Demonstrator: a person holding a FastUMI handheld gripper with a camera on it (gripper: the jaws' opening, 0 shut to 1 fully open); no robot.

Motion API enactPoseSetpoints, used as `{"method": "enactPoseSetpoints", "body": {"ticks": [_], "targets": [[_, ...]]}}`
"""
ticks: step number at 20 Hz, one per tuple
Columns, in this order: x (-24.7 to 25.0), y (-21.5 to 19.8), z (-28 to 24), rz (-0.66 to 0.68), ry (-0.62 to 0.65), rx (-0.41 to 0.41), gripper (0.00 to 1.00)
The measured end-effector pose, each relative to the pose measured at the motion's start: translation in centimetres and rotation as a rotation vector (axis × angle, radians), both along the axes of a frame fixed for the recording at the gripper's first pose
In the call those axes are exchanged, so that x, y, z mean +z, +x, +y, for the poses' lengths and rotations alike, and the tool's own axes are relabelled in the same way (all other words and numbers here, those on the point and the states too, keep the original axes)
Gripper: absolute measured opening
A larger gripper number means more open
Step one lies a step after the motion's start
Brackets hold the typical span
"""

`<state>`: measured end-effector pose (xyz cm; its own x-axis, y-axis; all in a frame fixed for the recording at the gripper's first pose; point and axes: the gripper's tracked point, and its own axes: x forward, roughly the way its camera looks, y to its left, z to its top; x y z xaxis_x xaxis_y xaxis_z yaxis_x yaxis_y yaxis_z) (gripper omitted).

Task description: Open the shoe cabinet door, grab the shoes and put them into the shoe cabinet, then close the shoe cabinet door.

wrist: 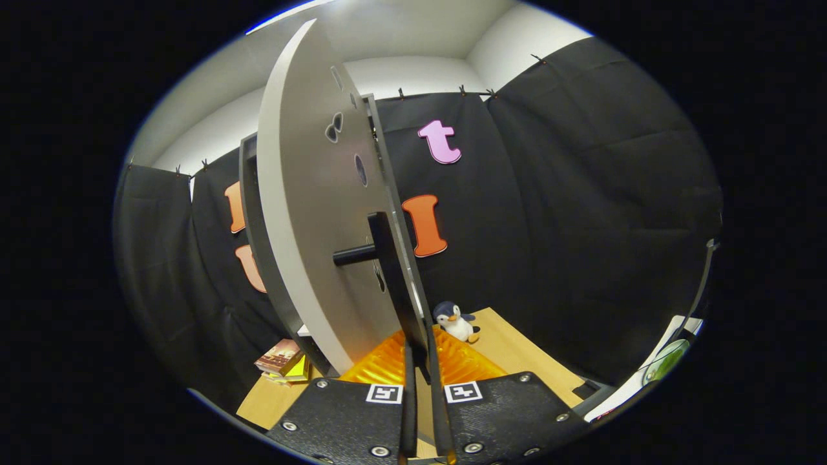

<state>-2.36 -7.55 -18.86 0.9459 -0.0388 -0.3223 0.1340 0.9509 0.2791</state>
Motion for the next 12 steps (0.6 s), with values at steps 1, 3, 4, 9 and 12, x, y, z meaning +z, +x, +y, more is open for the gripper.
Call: {"method": "enactPoseSetpoints", "body": {"ticks": [1,3,4,9,12], "targets": [[0.2,0.0,0.0,-0.010,0.006,0.008,0.10],[0.0,0.0,-0.3,-0.017,0.000,0.019,0.10],[0.0,0.0,-0.7,-0.019,-0.006,0.017,0.10],[-0.2,0.0,-1.5,-0.008,0.013,0.025,0.10],[-0.3,0.1,-1.7,-0.002,-0.003,0.031,0.10]]}}
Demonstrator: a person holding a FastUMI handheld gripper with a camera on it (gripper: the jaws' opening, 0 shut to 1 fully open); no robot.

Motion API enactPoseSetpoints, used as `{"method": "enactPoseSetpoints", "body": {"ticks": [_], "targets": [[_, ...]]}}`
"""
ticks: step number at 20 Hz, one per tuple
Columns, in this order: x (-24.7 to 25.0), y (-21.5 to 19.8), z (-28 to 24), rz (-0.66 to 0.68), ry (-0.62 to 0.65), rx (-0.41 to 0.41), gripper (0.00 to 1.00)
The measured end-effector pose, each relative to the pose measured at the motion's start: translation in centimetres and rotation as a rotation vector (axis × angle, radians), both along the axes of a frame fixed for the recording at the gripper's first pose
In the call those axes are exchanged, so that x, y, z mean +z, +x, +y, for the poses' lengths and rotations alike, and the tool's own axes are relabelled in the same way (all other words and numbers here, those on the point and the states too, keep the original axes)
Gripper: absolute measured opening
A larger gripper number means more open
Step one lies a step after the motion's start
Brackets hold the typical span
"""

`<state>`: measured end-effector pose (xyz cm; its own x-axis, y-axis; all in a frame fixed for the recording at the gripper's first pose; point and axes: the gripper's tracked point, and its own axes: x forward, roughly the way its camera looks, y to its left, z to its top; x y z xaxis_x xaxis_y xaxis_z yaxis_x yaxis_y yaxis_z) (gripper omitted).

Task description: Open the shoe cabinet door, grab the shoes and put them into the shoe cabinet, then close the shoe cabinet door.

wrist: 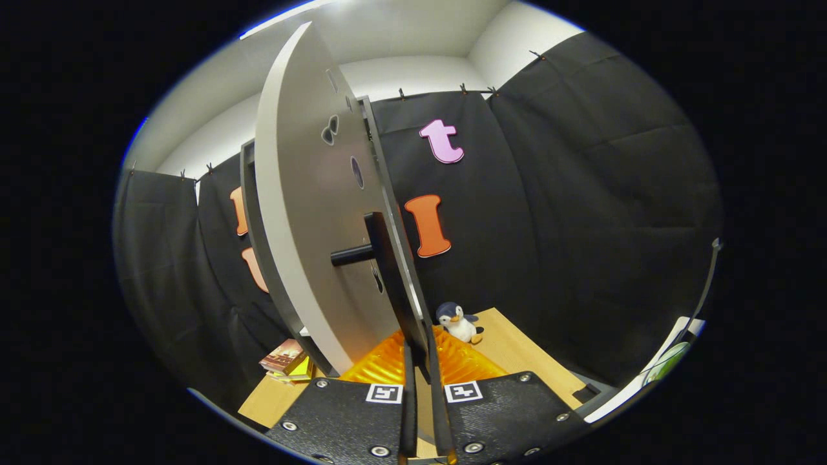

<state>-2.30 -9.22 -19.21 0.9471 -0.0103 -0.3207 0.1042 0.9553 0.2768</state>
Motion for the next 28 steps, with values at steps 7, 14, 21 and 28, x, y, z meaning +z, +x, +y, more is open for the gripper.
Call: {"method": "enactPoseSetpoints", "body": {"ticks": [7,14,21,28], "targets": [[0.0,-0.5,-0.8,0.017,-0.030,-0.017,0.17],[2.1,-3.8,-1.9,0.000,-0.087,-0.085,0.37],[2.9,-4.3,8.3,-0.007,-0.150,0.134,0.66],[-3.1,-3.3,16.8,0.120,-0.174,0.333,0.82]]}}
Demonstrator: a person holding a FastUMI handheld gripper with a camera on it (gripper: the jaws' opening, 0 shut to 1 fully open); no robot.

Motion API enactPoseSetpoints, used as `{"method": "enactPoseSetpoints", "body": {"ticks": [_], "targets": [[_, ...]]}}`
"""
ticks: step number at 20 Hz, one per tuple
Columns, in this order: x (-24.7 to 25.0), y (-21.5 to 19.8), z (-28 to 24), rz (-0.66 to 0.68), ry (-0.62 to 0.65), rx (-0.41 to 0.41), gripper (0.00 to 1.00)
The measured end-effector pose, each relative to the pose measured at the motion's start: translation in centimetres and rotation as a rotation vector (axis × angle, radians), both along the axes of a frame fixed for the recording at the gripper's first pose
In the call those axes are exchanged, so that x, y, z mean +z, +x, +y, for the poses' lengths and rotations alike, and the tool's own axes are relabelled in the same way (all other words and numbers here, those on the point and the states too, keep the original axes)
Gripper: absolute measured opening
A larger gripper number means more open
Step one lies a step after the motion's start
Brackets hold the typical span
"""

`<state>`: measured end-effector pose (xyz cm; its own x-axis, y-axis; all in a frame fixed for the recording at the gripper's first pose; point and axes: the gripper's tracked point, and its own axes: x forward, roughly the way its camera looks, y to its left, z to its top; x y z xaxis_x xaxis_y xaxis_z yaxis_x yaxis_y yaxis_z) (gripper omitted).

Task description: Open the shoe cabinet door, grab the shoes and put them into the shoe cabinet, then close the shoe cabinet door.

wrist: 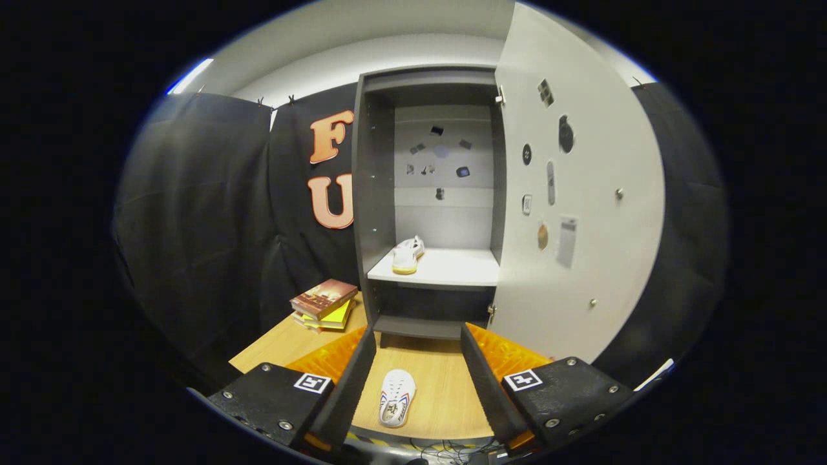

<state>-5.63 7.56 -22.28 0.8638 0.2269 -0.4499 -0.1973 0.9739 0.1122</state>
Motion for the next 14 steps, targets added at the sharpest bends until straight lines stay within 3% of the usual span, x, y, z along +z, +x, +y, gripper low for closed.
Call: {"method": "enactPoseSetpoints", "body": {"ticks": [7,14], "targets": [[-11.2,1.9,2.7,0.192,-0.039,0.002,0.86],[-24.4,0.0,4.9,0.421,-0.037,0.059,0.85]]}}
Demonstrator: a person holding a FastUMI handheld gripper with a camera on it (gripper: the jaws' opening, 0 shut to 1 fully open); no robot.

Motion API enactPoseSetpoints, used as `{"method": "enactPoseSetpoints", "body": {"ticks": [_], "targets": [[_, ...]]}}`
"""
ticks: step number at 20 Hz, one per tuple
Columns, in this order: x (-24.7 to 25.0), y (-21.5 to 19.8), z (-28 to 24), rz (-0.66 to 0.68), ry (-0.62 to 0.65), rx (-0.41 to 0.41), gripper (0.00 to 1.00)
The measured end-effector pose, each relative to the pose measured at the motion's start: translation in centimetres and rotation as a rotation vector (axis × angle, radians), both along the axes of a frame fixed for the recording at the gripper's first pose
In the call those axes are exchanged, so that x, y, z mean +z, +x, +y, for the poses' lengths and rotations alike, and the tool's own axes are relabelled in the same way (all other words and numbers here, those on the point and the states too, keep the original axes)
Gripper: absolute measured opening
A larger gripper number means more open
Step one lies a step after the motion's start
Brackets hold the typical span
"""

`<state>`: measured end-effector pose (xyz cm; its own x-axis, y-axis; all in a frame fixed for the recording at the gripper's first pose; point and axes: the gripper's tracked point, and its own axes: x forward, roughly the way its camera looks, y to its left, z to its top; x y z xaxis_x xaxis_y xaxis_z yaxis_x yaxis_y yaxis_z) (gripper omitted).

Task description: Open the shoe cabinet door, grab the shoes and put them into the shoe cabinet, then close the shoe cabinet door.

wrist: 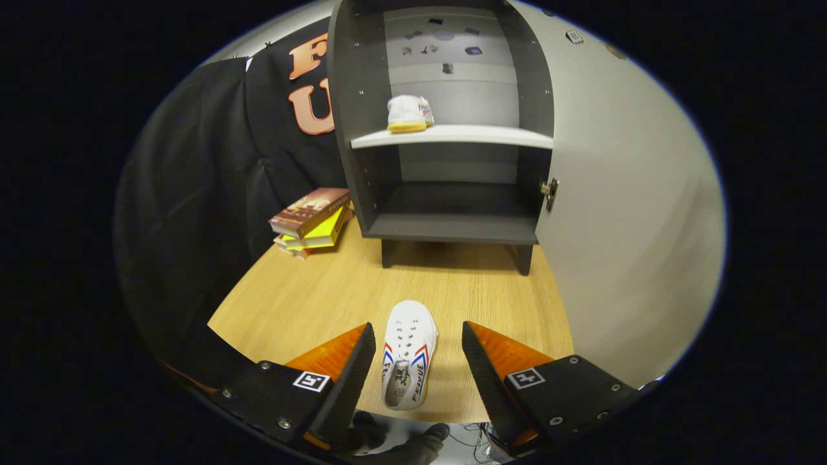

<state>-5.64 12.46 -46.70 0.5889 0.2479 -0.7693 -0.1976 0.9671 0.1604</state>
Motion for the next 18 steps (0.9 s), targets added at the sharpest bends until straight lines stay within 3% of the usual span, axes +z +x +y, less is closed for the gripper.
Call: {"method": "enactPoseSetpoints", "body": {"ticks": [7,13,18], "targets": [[-9.6,-2.6,0.9,0.154,-0.035,0.047,0.77],[-14.5,-3.0,2.0,0.228,-0.004,0.068,0.61],[-15.3,-2.8,2.5,0.265,0.087,-0.028,0.44]]}}
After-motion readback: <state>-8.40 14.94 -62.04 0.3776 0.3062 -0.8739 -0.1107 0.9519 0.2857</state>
